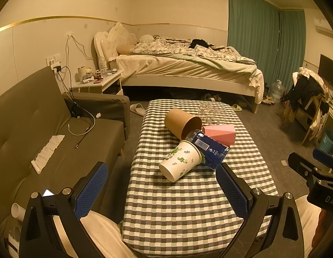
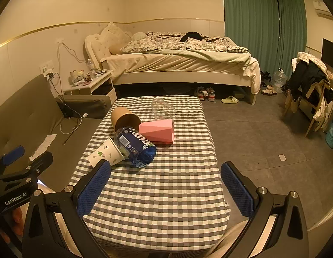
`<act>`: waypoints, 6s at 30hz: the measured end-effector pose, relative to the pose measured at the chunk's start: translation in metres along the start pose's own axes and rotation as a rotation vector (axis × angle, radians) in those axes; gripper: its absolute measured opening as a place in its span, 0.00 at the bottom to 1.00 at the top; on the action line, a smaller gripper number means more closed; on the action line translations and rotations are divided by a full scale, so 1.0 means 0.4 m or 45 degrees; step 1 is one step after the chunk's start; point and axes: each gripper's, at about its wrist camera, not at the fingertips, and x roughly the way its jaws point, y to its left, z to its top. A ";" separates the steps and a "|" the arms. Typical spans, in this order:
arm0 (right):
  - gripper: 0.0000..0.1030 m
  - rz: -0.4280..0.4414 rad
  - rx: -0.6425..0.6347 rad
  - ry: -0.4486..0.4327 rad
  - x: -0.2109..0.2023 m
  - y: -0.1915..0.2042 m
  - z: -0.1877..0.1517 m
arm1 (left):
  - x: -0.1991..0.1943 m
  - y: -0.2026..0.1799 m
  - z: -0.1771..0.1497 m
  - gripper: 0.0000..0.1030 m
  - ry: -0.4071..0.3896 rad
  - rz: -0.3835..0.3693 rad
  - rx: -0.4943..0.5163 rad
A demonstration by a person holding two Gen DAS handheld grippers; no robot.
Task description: Flip cup upside down
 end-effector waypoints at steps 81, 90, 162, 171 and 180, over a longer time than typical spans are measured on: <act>1.00 0.087 -0.009 0.049 0.043 -0.002 0.002 | 0.086 -0.008 -0.018 1.00 0.076 -0.007 -0.008; 1.00 0.135 -0.038 0.078 0.158 -0.030 0.107 | 0.237 0.007 0.065 1.00 0.148 0.029 -0.010; 0.66 0.122 -0.044 0.566 0.280 0.106 -0.106 | 0.123 0.099 -0.069 1.00 0.170 0.065 -0.042; 0.67 0.099 -0.047 0.652 0.392 0.102 -0.155 | 0.172 0.091 -0.101 1.00 0.225 0.074 -0.026; 0.69 0.171 -0.044 0.658 0.411 0.090 -0.155 | 0.209 0.049 -0.104 1.00 0.283 0.051 0.018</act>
